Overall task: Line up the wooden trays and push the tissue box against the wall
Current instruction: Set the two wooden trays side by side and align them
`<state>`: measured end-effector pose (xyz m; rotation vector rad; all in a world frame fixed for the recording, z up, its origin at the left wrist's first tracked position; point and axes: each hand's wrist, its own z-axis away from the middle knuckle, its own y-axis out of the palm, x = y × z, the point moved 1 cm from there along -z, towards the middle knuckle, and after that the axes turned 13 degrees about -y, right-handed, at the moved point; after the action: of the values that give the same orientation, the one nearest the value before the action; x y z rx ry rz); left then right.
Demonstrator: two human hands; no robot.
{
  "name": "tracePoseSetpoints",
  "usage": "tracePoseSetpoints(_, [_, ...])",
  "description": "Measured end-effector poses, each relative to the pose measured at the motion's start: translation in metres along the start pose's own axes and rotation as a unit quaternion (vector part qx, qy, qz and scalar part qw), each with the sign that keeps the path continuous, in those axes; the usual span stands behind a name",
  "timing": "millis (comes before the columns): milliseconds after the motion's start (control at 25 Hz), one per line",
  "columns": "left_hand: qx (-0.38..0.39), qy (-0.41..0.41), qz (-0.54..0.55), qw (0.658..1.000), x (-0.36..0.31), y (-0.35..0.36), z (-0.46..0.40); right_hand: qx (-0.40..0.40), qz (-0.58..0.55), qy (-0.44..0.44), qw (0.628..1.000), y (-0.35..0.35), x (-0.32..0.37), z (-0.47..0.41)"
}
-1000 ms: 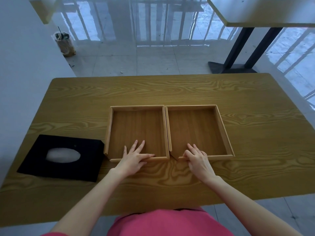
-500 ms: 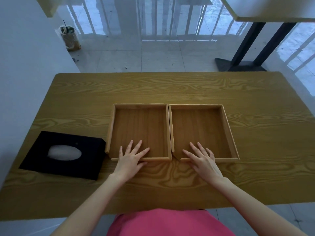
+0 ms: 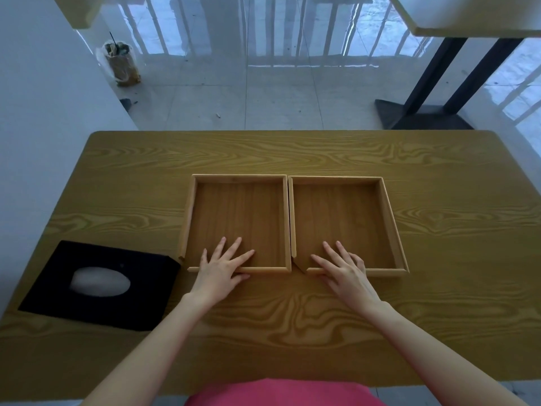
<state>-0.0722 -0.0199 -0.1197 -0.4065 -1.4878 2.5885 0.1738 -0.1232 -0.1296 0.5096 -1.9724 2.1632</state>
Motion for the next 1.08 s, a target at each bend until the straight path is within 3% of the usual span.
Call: tracePoseSetpoints(1080, [-0.008,-0.019,0.001,1.0,0.0,-0.064,-0.126,0.002,0.02,-0.032,0.999,-0.027,-0.055,-0.14])
